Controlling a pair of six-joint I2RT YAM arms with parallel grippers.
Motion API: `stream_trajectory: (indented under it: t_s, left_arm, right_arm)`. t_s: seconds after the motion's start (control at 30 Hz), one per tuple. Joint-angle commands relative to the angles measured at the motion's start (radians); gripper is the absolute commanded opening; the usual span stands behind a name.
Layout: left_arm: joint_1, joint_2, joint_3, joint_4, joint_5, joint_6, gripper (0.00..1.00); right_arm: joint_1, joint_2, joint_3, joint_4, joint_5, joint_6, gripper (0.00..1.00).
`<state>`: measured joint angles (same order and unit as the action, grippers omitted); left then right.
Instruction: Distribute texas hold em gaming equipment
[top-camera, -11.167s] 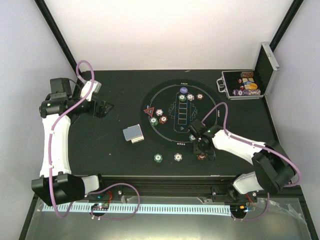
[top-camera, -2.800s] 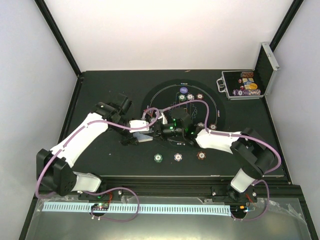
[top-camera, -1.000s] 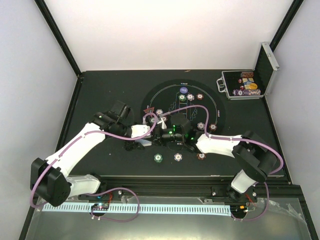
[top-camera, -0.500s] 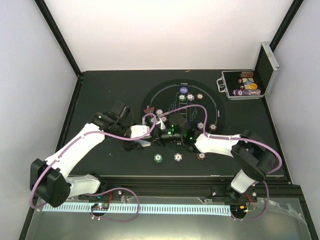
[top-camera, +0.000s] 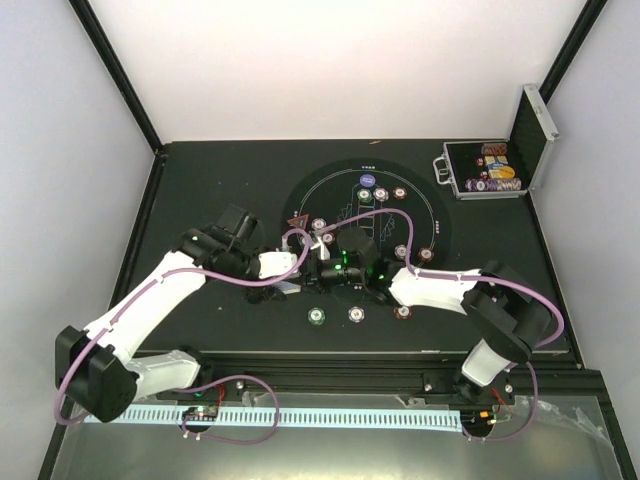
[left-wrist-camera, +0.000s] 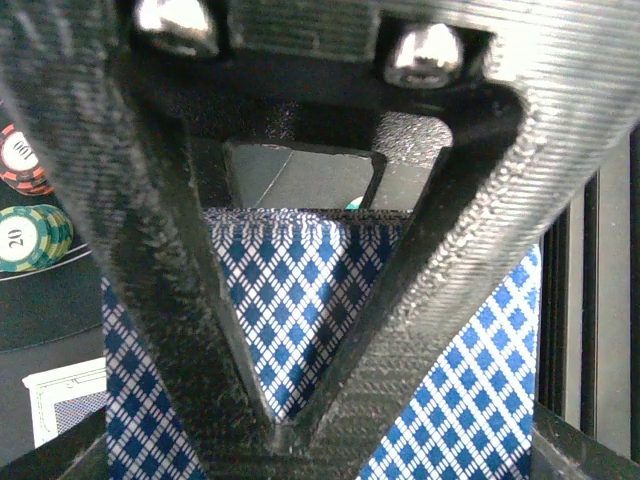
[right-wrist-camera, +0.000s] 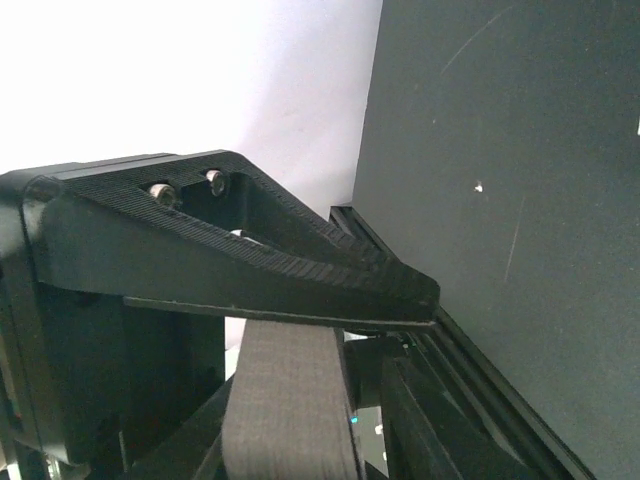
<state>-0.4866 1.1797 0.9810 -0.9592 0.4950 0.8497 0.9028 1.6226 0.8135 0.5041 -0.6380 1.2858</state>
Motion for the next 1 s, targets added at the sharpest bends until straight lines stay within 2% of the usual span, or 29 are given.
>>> stream_trajectory:
  t_s: [0.0, 0.1, 0.27, 0.47, 0.6, 0.77, 0.83, 0.9, 0.93, 0.97]
  left_arm:
    - [-0.009, -0.034, 0.003, 0.021, 0.025, 0.009, 0.02]
    - [-0.008, -0.04, -0.009, 0.03, 0.001, 0.019, 0.02]
    - [-0.008, -0.049, -0.036, 0.056, -0.027, 0.044, 0.02]
    - [-0.008, -0.051, -0.042, 0.067, -0.036, 0.045, 0.02]
    - [-0.008, -0.05, -0.041, 0.072, -0.045, 0.039, 0.02]
    - [-0.009, -0.048, -0.039, 0.079, -0.041, 0.032, 0.01]
    - [-0.009, -0.048, -0.031, 0.069, -0.028, 0.032, 0.06]
    - [-0.008, -0.044, -0.016, 0.044, -0.007, 0.032, 0.16]
    - [-0.009, -0.042, -0.006, 0.023, 0.008, 0.032, 0.26]
    - [-0.009, -0.041, 0.001, 0.008, 0.018, 0.033, 0.44]
  right_arm:
    - [-0.002, 0.002, 0.015, -0.048, -0.015, -0.027, 0.36]
    - [-0.011, -0.017, 0.022, -0.081, -0.032, -0.054, 0.45]
    - [-0.014, -0.033, 0.066, -0.148, -0.088, -0.106, 0.51]
    - [-0.014, -0.023, 0.098, -0.15, -0.145, -0.11, 0.52]
    - [-0.014, -0.023, 0.078, -0.099, -0.159, -0.076, 0.41]
    - [-0.013, -0.025, 0.054, -0.077, -0.15, -0.063, 0.16]
    - [-0.013, -0.023, 0.052, -0.098, -0.134, -0.069, 0.06]
    - [-0.014, -0.021, 0.055, -0.129, -0.119, -0.086, 0.01]
    - [-0.014, -0.02, 0.056, -0.136, -0.113, -0.093, 0.01]
    - [-0.013, -0.018, 0.052, -0.137, -0.111, -0.093, 0.01]
